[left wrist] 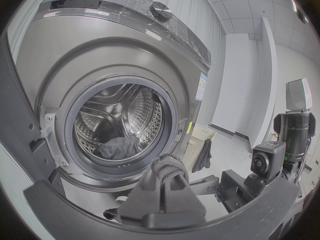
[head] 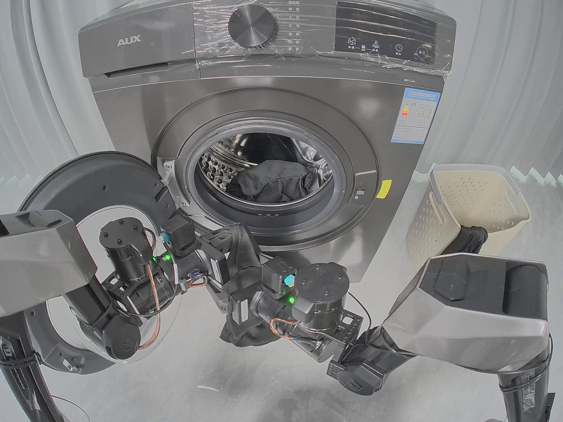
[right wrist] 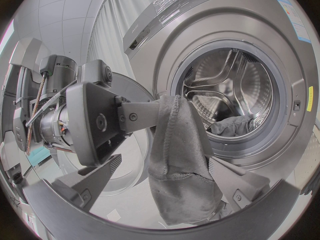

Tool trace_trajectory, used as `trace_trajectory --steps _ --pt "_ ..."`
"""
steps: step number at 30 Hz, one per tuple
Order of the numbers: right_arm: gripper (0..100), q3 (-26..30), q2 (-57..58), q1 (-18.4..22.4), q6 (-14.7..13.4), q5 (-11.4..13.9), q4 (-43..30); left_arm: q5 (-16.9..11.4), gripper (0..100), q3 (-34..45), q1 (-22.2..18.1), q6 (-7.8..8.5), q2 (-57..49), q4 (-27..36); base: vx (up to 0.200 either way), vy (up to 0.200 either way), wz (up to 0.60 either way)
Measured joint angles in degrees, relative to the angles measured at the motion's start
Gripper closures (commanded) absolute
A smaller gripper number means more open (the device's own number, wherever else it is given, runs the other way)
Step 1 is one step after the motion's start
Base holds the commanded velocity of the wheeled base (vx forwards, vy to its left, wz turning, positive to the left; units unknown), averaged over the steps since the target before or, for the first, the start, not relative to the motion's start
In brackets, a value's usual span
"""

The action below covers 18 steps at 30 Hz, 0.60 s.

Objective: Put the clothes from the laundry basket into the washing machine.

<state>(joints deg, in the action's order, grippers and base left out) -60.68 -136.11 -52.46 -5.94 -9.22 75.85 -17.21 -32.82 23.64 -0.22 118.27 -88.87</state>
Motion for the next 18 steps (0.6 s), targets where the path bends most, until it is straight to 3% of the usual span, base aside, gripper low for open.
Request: trace_trajectory --steps 11,18 --pt "0 -3.34 -3.52 3.34 -0.29 -1.05 -0.15 0.04 100 -0.17 -0.11 0.00 0.35 0.02 0.000 0.000 0.00" --pt "0 1.60 -0.91 4.53 -0.44 -1.07 0.02 0.09 100 -0.22 -0.40 0.00 0.44 0.05 0.000 0.000 0.00"
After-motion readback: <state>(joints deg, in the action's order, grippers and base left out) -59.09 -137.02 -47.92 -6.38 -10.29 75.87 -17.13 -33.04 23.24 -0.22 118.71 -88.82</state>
